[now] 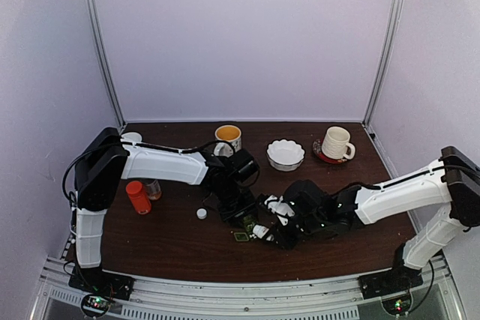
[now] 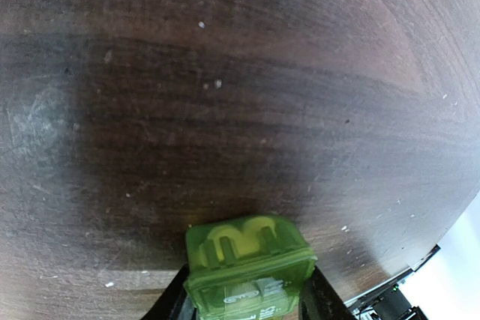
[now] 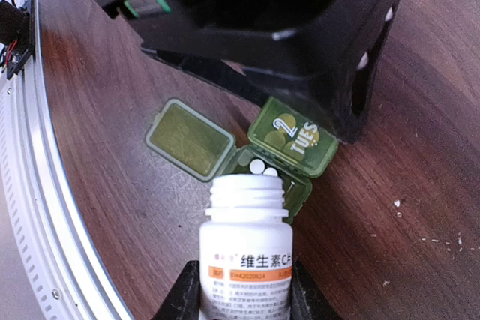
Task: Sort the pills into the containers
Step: Pour the pill into the compartment of the pill container.
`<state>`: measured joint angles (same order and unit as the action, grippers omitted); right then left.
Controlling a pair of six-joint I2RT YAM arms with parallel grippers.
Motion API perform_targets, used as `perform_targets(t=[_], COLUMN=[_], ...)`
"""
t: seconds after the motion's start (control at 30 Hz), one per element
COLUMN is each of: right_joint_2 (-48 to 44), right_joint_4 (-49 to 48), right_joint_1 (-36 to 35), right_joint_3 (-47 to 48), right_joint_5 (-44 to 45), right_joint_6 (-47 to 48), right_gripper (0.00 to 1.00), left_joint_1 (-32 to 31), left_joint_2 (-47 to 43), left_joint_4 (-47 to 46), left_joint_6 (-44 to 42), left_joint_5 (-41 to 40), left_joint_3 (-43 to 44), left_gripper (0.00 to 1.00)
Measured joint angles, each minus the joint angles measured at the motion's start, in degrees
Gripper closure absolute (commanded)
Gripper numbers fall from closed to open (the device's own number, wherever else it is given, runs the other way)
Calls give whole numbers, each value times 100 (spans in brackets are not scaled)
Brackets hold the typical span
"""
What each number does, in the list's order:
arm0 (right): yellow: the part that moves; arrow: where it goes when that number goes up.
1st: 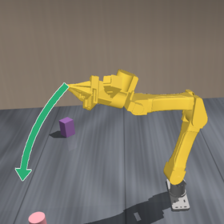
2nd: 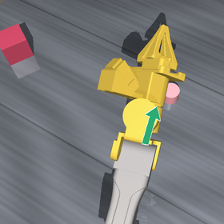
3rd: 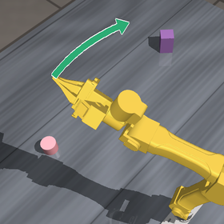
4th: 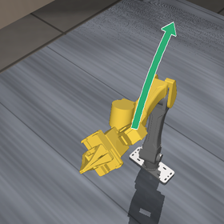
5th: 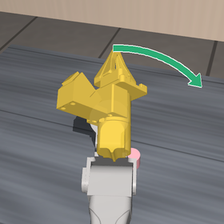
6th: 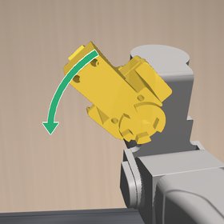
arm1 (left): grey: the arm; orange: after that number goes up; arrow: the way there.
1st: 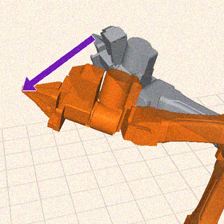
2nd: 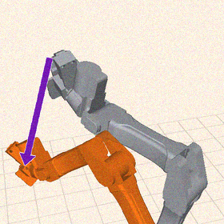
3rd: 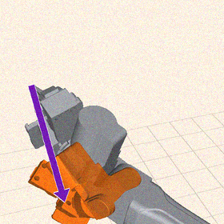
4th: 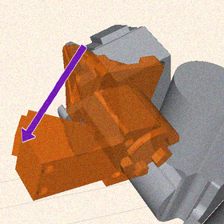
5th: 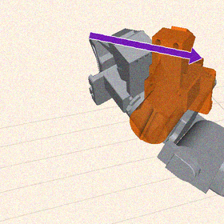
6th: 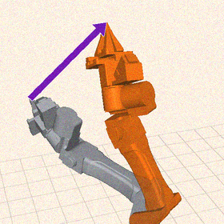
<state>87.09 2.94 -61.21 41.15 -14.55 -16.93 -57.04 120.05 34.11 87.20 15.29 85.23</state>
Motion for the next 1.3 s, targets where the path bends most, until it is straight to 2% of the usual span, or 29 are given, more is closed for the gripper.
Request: perform_targets(t=[0.4,0.87,1.3], right_joint_2=[186,66,-87], right_joint_4=[-109,-791,17], right_joint_1=[0,-7,-4], right_joint_3=[-50,-435,111], right_joint_5=[2,98,122], right_joint_6=[-2,133,195], right_gripper=[96,96,96], left_joint_1=[0,0,0], left_joint_2=[0,2,2], left_joint_4=[0,0,0], left_joint_6=[0,0,0], left_joint_5=[2,9,17], left_joint_3=[0,0,0], left_gripper=[65,64,64])
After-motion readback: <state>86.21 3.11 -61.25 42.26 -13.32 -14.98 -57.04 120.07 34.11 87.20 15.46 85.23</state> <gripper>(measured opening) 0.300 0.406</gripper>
